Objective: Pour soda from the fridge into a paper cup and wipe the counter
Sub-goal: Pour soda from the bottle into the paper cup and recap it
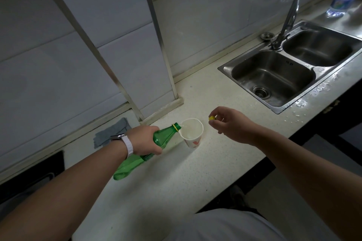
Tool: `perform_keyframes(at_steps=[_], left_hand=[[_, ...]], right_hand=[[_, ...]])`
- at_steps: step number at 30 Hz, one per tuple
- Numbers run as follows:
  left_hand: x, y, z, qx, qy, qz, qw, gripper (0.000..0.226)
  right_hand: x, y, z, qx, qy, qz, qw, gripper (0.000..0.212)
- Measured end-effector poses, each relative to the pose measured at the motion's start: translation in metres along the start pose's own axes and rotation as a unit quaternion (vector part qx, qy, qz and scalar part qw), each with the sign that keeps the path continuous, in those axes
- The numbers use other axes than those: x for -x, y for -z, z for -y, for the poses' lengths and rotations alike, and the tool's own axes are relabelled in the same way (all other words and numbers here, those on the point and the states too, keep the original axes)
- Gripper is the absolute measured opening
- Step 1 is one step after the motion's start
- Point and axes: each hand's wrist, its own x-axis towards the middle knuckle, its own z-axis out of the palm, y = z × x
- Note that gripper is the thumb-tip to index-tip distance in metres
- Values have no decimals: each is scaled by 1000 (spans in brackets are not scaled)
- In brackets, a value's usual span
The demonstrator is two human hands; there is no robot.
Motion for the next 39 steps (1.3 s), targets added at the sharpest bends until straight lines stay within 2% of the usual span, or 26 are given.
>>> perform_keyframes(at_steps=[10,18,27,35,39], left_hand=[[2,6,4,-9,4,-7,1000,70],[3,7,2,-15,8,-4,1000,61],[6,10,-5,-21,6,-6,1000,63],[13,17,-17,42,-2,-32,999,72],[19,21,-16,137,-3,-62,989,54]], right_hand=[[-3,-4,-6,1,-2,-10,1000,18],[-2,-9,-10,1,-9,-2,1000,17],[2,-10,-12,-3,-21,-2,1000,17],[7,-7,-13,-10,-31,-4,999,19],[7,-10,-8,-17,-28,-11,999,20]])
